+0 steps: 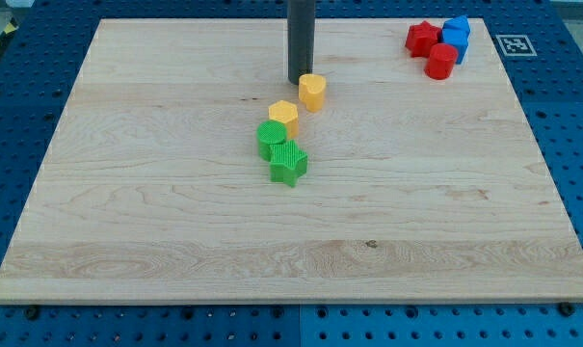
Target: Push the yellow heart closer to green star
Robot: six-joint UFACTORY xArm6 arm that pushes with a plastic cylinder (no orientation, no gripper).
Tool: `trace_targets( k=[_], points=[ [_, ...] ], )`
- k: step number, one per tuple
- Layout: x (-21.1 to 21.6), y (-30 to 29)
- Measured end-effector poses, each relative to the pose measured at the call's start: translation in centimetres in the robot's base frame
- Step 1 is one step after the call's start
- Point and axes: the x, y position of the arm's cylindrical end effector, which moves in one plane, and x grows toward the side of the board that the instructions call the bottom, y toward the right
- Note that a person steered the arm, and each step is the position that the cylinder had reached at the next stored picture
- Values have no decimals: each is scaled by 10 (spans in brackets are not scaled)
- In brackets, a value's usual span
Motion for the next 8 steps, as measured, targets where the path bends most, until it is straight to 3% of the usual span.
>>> trace_targets(
  k=[3,8],
  points=[
    [15,30],
    [80,57]
  ],
)
